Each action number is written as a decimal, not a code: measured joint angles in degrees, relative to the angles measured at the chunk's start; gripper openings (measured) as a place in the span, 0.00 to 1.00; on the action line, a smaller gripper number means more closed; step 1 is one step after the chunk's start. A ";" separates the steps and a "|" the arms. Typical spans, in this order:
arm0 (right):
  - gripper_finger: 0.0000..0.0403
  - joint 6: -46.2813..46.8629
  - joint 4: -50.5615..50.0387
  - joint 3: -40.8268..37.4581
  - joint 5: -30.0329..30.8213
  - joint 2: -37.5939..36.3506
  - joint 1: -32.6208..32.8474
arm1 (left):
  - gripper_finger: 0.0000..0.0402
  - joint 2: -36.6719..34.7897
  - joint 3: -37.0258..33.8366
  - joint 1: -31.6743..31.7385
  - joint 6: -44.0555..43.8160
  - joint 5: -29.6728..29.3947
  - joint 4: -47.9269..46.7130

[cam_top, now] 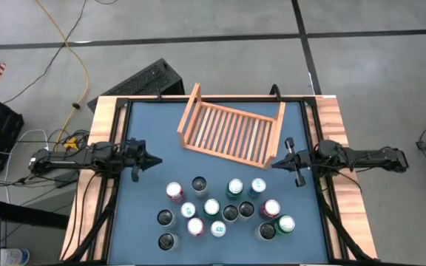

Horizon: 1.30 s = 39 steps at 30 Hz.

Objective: Place canned beverage on shelf
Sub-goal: Put the blue soda can on the shelf

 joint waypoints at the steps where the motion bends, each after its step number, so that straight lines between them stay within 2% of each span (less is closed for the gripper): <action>1: 0.00 -0.02 0.02 0.00 0.13 0.00 -0.12 | 0.00 0.00 0.00 0.00 -0.45 -1.05 0.04; 9: 0.00 -0.15 0.09 -0.04 0.42 0.01 -0.14 | 0.00 0.03 0.00 0.00 -10.54 -13.81 -0.66; 17: 0.00 0.09 0.15 -0.04 0.48 0.01 -0.14 | 0.00 0.02 0.04 0.00 -10.32 -23.39 -1.82; 23: 0.00 7.53 0.17 -0.04 0.48 0.00 -0.14 | 0.00 0.02 0.17 0.00 -12.85 -23.94 -2.59; 39: 0.00 9.18 1.73 -0.09 0.48 0.02 -0.06 | 0.00 0.02 0.22 0.02 -13.73 -24.92 -2.78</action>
